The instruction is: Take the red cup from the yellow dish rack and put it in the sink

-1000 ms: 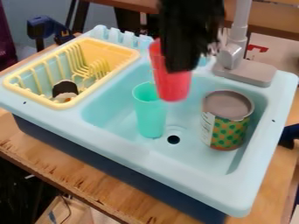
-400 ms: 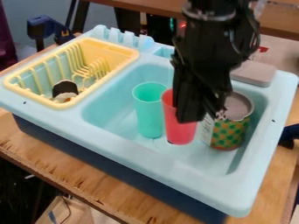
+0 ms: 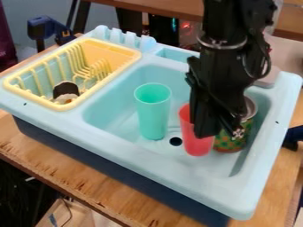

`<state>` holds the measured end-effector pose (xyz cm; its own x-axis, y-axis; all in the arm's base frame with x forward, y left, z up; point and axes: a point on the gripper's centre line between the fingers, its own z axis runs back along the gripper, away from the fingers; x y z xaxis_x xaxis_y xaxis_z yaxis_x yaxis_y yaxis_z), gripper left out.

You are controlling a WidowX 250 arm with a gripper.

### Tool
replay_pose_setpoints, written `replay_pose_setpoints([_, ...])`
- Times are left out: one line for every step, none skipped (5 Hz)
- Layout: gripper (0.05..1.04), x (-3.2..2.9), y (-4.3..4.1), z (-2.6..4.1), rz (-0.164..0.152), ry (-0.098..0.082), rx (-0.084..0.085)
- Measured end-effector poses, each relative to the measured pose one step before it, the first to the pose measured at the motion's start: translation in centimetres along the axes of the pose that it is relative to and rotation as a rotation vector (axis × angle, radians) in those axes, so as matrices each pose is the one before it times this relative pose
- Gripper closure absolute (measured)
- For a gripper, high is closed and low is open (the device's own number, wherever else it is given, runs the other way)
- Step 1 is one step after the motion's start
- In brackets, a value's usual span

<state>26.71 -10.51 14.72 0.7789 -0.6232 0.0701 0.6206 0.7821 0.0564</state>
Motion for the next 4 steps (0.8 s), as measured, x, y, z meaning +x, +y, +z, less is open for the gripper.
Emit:
replay_pose_setpoints([1.004,0.129,-0.272,-1.152,0.0006,0.0318,-0.0288])
replay_pose_setpoints([1.004,-0.264,-0.092,-0.884,0.0082,0.0494,-0.0169])
replay_pose_setpoints([1.004,-0.103,0.036,-0.387,0.0009,0.0181,-0.0036])
replay_pose_setpoints([0.984,-0.052,0.185,-0.047,0.0013,0.0003,-0.0049])
